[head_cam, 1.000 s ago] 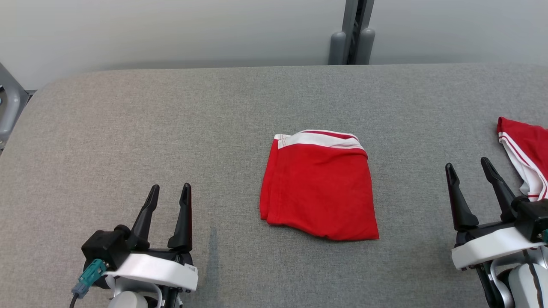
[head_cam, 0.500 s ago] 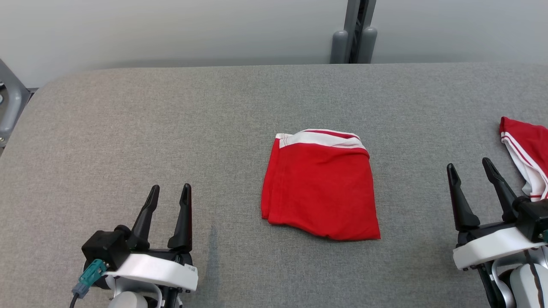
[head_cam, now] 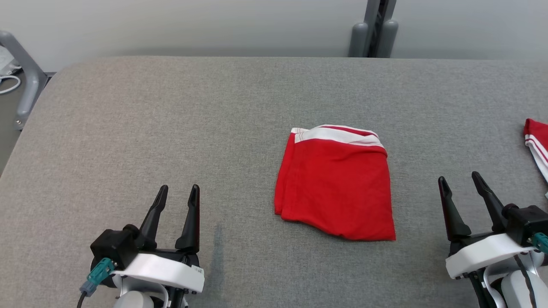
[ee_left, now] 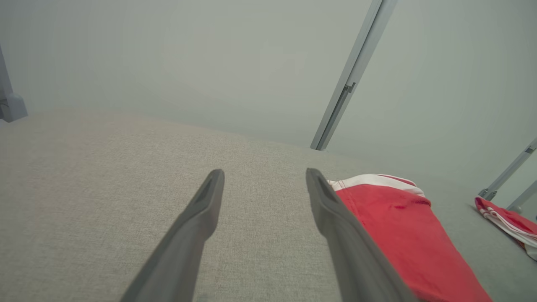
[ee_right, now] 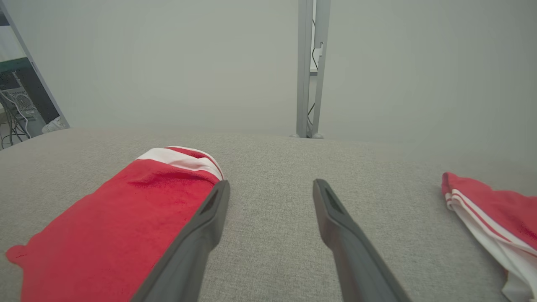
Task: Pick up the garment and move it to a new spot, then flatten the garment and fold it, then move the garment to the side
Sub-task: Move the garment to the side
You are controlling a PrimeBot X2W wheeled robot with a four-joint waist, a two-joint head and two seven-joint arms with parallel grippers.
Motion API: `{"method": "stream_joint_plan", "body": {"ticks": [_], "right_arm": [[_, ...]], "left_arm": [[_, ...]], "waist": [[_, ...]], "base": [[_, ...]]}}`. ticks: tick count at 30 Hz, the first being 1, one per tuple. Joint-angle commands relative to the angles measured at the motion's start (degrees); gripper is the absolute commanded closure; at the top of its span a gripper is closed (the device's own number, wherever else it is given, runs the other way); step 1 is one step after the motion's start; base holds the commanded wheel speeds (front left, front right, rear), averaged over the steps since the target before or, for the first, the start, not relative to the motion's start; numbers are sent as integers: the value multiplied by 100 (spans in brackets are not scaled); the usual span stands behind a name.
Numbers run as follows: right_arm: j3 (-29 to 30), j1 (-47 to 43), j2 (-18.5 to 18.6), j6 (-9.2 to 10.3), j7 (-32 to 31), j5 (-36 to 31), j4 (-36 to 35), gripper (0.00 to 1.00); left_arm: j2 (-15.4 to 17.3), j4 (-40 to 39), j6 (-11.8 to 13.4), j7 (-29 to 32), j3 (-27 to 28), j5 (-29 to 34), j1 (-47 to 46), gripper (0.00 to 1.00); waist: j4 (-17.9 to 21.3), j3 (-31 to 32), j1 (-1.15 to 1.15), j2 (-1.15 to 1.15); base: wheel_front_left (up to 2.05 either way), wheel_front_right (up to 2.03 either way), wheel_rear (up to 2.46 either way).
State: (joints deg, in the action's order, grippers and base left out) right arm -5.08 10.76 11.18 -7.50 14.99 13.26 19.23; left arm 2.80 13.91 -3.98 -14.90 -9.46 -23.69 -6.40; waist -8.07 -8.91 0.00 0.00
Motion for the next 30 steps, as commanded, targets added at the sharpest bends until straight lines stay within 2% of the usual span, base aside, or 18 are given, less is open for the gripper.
{"method": "stream_joint_plan", "body": {"ticks": [1, 7, 9, 14, 30], "right_arm": [[-57, 92, 35, 2, 5, 131, 65, 0], [-486, 262, 123, 2, -306, 800, 351, 0], [-656, 315, 91, 2, -412, 1227, 377, 0], [-904, 398, 257, 1, -580, 1876, 563, 0], [-1414, 593, 406, 1, -897, 2847, 1140, 0]], "left_arm": [[25, 8, -4, -24, -6, -8, -90, 0], [26, 41, 6, -24, -94, -36, -115, 0], [24, 45, 21, -24, -142, -13, -140, 0], [25, 14, 72, -24, -279, -81, -214, 0], [25, -39, 163, -24, -430, -132, -132, 0]], "waist": [[-89, -65, 0, 0], [-318, -194, 0, 0], [-399, -241, 0, 0], [-614, -318, 0, 0], [-937, -309, 0, 0]], "base": [[0, 0, 0], [0, 0, 0], [0, 0, 0], [0, 0, 0], [0, 0, 0]]}}
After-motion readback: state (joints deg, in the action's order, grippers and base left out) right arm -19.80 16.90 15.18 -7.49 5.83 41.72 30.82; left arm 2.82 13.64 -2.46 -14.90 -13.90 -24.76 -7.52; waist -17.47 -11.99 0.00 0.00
